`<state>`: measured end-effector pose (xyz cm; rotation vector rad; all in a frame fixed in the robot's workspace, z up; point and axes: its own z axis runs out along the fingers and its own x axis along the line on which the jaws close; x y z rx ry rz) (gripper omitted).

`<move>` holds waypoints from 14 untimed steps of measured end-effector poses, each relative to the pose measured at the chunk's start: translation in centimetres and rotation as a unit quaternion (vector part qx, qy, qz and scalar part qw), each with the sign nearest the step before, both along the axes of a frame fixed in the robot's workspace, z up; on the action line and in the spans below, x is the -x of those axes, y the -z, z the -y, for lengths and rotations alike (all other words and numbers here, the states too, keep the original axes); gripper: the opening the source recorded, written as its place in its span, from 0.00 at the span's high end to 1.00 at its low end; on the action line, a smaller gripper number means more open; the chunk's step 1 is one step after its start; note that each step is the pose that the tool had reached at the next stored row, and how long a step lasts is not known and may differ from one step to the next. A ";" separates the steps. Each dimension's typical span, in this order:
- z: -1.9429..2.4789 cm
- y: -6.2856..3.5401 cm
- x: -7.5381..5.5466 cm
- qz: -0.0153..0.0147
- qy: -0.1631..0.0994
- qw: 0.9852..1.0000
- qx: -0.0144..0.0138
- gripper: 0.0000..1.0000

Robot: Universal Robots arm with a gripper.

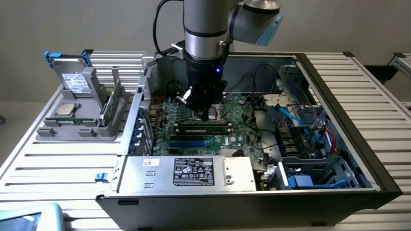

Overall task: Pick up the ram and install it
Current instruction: 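Press down the ram until it locks into place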

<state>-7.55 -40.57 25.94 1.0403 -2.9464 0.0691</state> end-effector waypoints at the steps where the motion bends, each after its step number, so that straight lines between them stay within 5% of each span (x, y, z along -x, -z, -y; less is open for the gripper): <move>1: 0.00 0.01 0.0 0.000 0.006 1.000 0.000 0.89; 8: 0.00 0.01 0.0 0.001 0.049 0.999 0.000 0.89; 14: 0.00 0.01 0.0 0.001 0.086 0.996 0.000 0.89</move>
